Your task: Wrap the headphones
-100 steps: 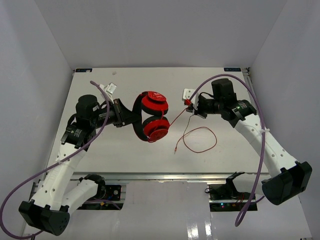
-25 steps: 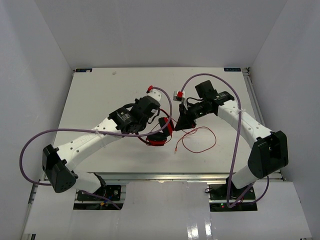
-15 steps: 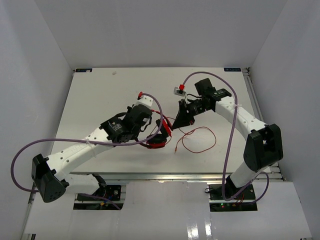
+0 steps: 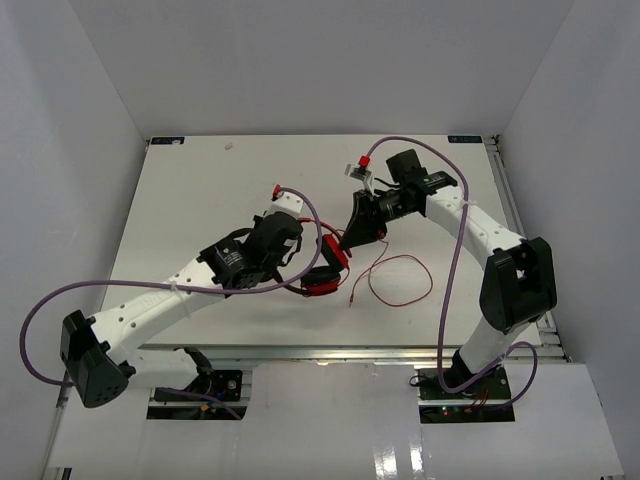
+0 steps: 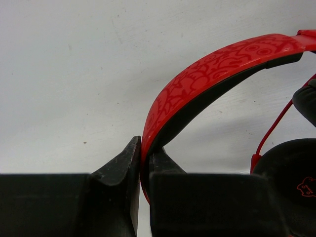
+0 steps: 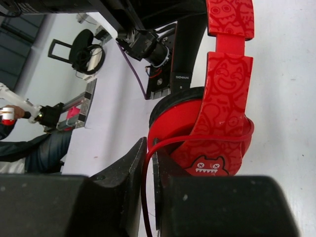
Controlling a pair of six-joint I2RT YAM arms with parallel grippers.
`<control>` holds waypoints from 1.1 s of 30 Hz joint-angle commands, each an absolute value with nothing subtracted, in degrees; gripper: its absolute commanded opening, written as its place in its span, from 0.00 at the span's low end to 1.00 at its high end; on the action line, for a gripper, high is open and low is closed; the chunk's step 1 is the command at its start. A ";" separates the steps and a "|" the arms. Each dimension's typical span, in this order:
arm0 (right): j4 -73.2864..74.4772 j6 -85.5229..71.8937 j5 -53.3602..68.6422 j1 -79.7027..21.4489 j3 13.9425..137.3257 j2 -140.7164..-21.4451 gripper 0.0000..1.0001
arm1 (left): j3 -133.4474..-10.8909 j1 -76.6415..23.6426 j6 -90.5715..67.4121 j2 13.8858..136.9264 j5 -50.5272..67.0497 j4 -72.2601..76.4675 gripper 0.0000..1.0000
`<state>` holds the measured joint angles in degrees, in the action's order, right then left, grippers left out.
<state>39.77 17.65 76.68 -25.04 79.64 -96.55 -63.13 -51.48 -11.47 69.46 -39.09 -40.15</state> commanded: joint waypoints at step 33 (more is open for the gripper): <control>35.12 9.67 77.53 -24.79 85.60 -91.78 0.36 | -74.78 -51.79 -19.70 84.88 -44.68 -34.33 0.00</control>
